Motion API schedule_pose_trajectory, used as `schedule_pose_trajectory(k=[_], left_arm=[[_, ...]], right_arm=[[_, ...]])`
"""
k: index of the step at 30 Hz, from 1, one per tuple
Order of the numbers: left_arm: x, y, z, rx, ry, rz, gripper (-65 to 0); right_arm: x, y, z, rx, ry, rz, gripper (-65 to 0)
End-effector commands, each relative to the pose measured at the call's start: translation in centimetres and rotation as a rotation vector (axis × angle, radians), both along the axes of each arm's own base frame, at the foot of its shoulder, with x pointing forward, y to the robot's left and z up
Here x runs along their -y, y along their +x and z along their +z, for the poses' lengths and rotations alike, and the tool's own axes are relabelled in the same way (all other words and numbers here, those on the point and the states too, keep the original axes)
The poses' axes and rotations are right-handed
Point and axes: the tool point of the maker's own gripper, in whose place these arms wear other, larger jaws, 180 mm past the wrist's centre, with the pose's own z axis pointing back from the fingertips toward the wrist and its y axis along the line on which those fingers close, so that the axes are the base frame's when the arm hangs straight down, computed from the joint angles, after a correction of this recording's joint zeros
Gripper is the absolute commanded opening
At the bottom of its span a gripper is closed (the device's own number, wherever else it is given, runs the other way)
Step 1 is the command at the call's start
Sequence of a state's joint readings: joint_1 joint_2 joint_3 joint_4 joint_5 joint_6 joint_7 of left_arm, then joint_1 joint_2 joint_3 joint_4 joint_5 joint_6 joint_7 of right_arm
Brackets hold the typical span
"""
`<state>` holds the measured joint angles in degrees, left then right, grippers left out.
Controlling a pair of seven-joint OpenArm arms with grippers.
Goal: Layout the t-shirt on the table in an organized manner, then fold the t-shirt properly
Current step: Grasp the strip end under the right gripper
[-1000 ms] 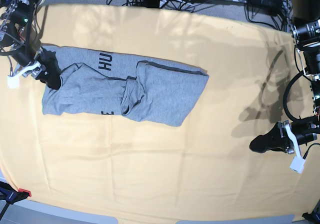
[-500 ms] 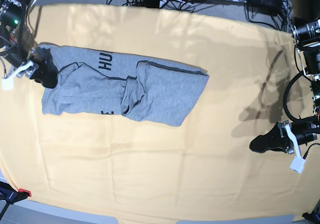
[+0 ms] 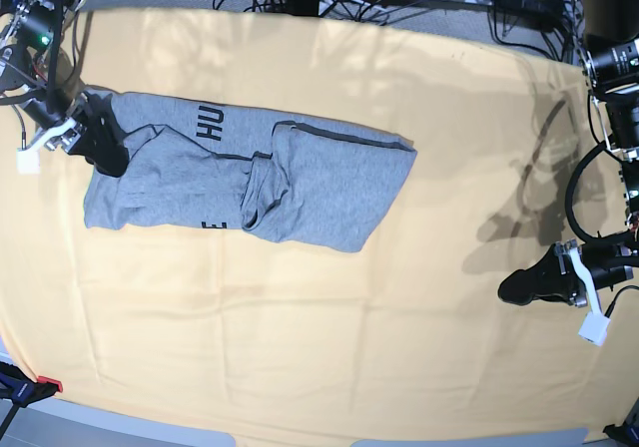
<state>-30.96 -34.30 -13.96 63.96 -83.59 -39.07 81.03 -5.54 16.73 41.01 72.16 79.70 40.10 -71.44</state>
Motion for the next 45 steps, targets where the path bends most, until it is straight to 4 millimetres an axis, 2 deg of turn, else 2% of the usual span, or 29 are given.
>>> schedule_pose_trajectory(k=[1,9,13,14,16,20,23,26,29,34,38,42,45], left_arm=[[-0.5,0.6,2.4,0.063,-0.014,0.012,-65.0],[-0.5,0.6,2.4,0.063,-0.014,0.012,-65.0],[-0.5,0.6,2.4,0.063,-0.014,0.012,-65.0],[-0.5,0.6,2.4,0.063,-0.014,0.012,-65.0],[-0.5,0.6,2.4,0.063,-0.014,0.012,-65.0],[-0.5,0.6,2.4,0.063,-0.014,0.012,-65.0],[-0.5,0.6,2.4,0.064,-0.014,0.012,-65.0],[-0.5,0.6,2.4,0.064,-0.014,0.012,-65.0],[-0.5,0.6,2.4,0.064,-0.014,0.012,-65.0],[-0.5,0.6,2.4,0.064,-0.014,0.012,-65.0],[-0.5,0.6,2.4,0.063,-0.015,0.011,-65.0],[-0.5,0.6,2.4,0.069,-0.011,0.008,-65.0],[-0.5,0.6,2.4,0.069,-0.011,0.008,-65.0]], right_arm=[[0.3,0.5,0.4,0.009,0.003,0.000,-20.2],[0.5,-0.2,-1.8,-0.079,-0.059,0.019,-20.2],[-0.9,-0.5,-2.5,-0.114,-0.070,0.085,-20.7],[-1.5,-0.5,-2.7,-0.122,-0.071,0.109,-22.5],[-2.4,-0.4,-2.9,-0.135,-0.077,0.153,-32.0],[-2.4,1.0,-2.8,-0.140,-0.140,0.184,-65.0],[-1.4,2.5,-1.0,-0.091,-0.186,0.182,-65.0],[-0.3,3.3,1.7,-0.030,-0.289,0.206,-65.0],[-0.4,3.4,4.8,0.029,-0.417,0.259,-65.0],[-0.4,3.8,11.2,0.212,-0.600,0.235,-65.0],[-0.7,2.7,13.7,0.280,-0.706,0.230,-65.0],[-2.8,1.1,15.1,0.344,-0.732,0.275,-65.0],[-6.4,-0.3,16.9,0.458,-0.615,0.327,-65.0]])
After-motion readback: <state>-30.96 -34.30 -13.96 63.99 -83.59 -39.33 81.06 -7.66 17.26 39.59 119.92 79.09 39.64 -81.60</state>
